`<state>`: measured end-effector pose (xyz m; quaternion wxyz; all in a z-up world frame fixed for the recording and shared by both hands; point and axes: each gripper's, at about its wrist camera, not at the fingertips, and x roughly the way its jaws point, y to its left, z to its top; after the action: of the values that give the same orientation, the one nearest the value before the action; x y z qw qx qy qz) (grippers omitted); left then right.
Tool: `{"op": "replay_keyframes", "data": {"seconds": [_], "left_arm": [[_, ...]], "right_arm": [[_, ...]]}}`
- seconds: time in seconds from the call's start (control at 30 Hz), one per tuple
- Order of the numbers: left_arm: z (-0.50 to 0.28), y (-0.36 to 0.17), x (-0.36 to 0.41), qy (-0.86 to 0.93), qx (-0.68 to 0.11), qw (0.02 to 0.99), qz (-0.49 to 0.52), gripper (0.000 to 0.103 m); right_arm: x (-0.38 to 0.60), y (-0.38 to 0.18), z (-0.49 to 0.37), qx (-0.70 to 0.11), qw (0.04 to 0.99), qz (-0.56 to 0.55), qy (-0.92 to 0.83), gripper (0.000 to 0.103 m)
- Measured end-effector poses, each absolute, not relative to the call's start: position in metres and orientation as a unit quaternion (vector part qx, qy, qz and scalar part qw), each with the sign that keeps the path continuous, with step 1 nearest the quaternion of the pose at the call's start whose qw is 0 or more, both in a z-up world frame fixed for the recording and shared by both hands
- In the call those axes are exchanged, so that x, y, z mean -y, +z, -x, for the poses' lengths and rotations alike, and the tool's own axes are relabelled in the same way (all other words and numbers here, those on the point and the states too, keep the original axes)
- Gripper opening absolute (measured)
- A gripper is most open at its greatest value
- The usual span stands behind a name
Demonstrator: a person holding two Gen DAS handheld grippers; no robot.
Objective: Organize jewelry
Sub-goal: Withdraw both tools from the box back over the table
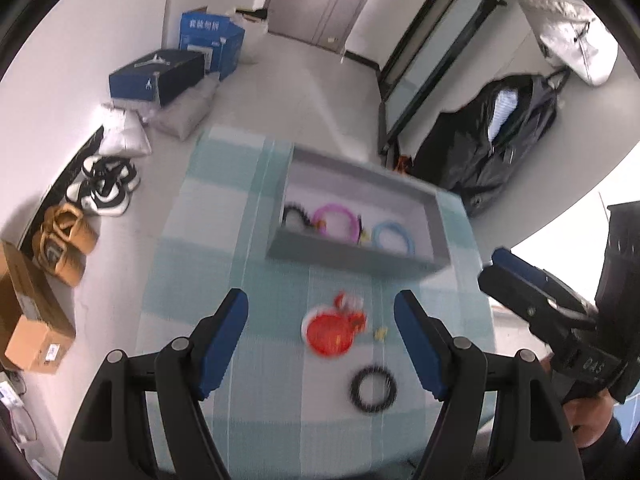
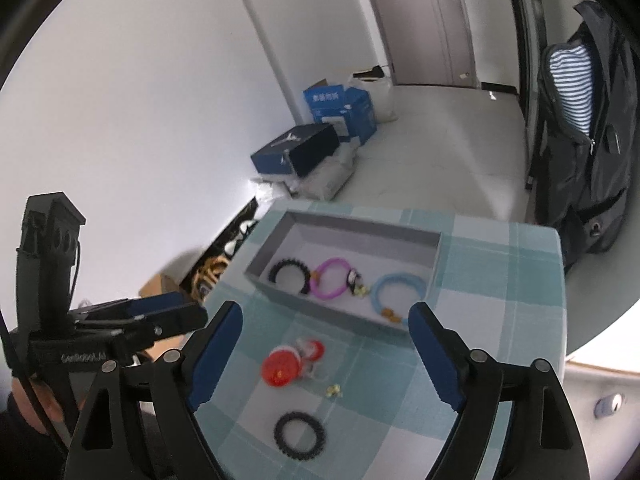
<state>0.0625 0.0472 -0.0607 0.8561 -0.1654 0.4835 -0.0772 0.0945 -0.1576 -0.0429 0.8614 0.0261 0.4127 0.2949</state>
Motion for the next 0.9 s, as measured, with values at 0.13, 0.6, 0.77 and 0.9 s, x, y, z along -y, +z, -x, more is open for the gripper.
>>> {"op": "replay_keyframes", "data": {"seconds": [0.13, 0.6, 0.77, 0.9], "left_arm": [[-0.053, -0.072, -0.05, -0.075, -0.5, 0.85, 0.148, 0.072], [-0.046, -0.099, -0.07, -0.052, -0.529, 0.838, 0.125, 0.072], [-0.056, -0.098, -0.065, -0.068, -0.529, 0.836, 0.127, 0.072], [-0.069, -0.1, -0.055, -0.093, -0.539, 0.827, 0.127, 0.072]], "right_arm": [[0.155, -0.062, -0.082, -0.432, 0.848, -0.015, 0.305, 0.085], [0.136, -0.122, -0.025, -0.455, 0.82, 0.089, 0.337, 0.085], [0.128, -0.127, -0.021, -0.449, 0.818, 0.105, 0.344, 0.085], [0.119, -0.138, -0.024, -0.459, 0.808, 0.116, 0.352, 0.083]]}}
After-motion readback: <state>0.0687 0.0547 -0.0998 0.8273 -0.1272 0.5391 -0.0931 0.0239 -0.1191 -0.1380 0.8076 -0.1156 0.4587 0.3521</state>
